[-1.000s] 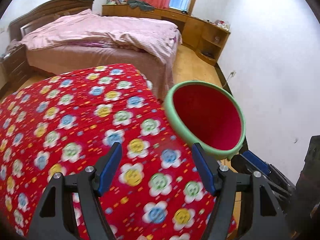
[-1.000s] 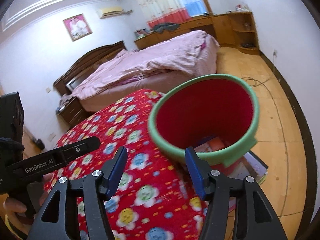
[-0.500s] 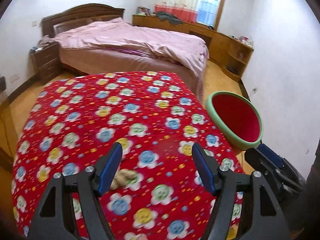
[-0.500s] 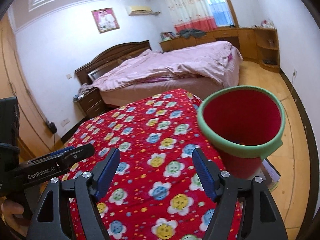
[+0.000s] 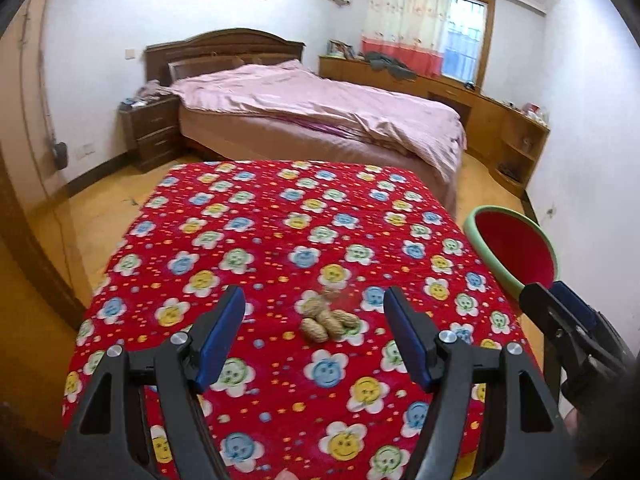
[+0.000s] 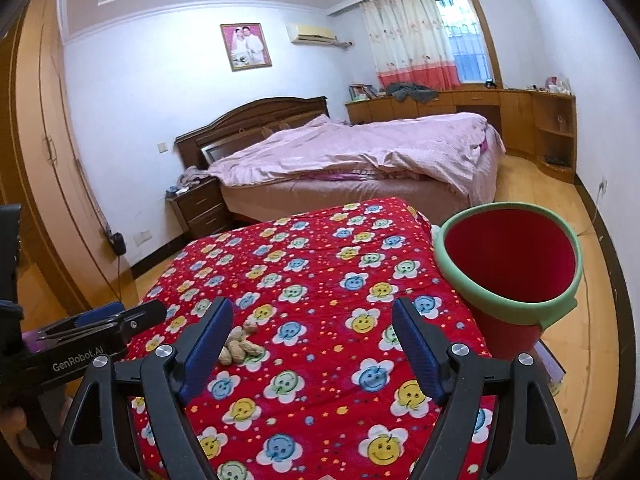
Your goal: Collect trash
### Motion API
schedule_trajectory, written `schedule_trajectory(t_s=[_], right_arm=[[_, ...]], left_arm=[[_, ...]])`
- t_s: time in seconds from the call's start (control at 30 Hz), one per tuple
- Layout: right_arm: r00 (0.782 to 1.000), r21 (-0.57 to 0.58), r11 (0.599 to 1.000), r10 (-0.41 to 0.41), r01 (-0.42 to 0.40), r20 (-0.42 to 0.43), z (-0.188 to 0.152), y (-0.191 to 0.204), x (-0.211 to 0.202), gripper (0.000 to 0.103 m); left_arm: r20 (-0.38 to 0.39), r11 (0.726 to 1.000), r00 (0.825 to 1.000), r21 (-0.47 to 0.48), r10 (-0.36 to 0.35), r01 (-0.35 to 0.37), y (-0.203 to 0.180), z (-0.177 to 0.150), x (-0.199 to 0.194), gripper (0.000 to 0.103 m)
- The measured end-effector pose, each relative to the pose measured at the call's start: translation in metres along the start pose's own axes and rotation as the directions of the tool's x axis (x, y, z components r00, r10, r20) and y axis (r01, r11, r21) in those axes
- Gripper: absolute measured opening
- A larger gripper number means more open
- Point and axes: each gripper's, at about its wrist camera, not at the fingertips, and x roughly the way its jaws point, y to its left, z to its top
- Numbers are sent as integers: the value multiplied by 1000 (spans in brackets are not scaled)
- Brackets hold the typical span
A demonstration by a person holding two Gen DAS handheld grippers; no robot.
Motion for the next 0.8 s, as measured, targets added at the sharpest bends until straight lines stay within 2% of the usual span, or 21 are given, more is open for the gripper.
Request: schedule_trajectory(t_s=[0.27,0.8], right_arm=[[1000,-12,1000,1,0,17,-2,6,-6,82],[1000,-9,1000,0,0,5,-4,6,-5,82]], left_arm=[[29,999,999,-31,39,-39,12,-3,-9,71],[42,998,997,-40,58,-56,13,-4,-10,71]])
